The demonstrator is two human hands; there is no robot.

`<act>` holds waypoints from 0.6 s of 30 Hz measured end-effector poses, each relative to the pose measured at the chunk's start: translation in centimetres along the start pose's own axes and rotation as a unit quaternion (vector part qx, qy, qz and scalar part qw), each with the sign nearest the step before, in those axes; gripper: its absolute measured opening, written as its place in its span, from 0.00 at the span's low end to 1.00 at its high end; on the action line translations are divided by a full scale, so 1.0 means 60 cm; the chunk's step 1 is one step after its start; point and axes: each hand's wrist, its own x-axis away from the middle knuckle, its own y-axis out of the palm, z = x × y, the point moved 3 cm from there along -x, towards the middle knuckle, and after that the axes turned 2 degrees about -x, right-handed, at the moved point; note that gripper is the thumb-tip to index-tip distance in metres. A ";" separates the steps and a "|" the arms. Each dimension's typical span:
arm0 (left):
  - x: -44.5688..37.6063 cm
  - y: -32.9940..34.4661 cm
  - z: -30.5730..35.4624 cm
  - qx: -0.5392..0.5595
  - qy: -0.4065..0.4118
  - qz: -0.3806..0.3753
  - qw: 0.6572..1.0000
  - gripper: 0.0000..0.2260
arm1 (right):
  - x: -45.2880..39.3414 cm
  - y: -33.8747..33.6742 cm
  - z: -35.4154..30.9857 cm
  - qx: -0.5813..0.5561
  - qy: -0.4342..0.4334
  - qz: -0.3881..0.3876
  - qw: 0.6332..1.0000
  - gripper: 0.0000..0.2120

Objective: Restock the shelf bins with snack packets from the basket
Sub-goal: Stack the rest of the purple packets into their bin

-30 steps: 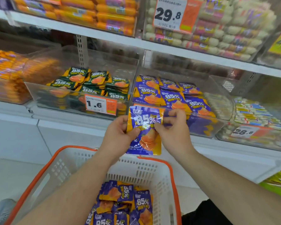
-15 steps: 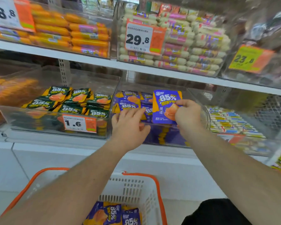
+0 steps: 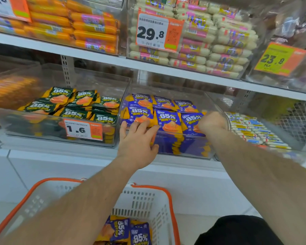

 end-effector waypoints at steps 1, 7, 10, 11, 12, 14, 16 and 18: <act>-0.001 -0.002 0.001 -0.001 -0.002 -0.003 1.000 0.27 | -0.002 0.002 -0.002 0.023 -0.010 0.011 1.000 0.16; 0.001 -0.001 0.001 0.003 -0.004 -0.007 1.000 0.27 | -0.002 0.008 -0.005 0.141 -0.033 0.026 0.989 0.15; 0.000 -0.002 0.002 0.007 -0.006 -0.023 1.000 0.27 | 0.008 0.004 -0.002 0.116 -0.030 0.039 0.992 0.14; -0.002 -0.005 0.003 0.015 -0.007 -0.028 0.999 0.27 | 0.012 0.001 -0.003 0.107 -0.033 0.048 0.993 0.14; -0.003 -0.006 0.004 0.029 -0.005 -0.030 0.999 0.27 | 0.017 -0.002 -0.005 0.103 -0.047 0.063 0.992 0.14; -0.001 -0.006 0.005 0.072 0.002 -0.007 0.997 0.26 | 0.036 -0.001 -0.016 0.082 -0.122 0.110 0.983 0.15; 0.013 -0.011 0.003 0.124 0.027 0.082 0.988 0.22 | 0.072 0.009 -0.035 0.006 -0.252 0.165 0.954 0.14; 0.035 -0.014 -0.007 0.141 0.043 0.169 0.974 0.17 | 0.125 0.030 -0.056 -0.091 -0.401 0.205 0.888 0.13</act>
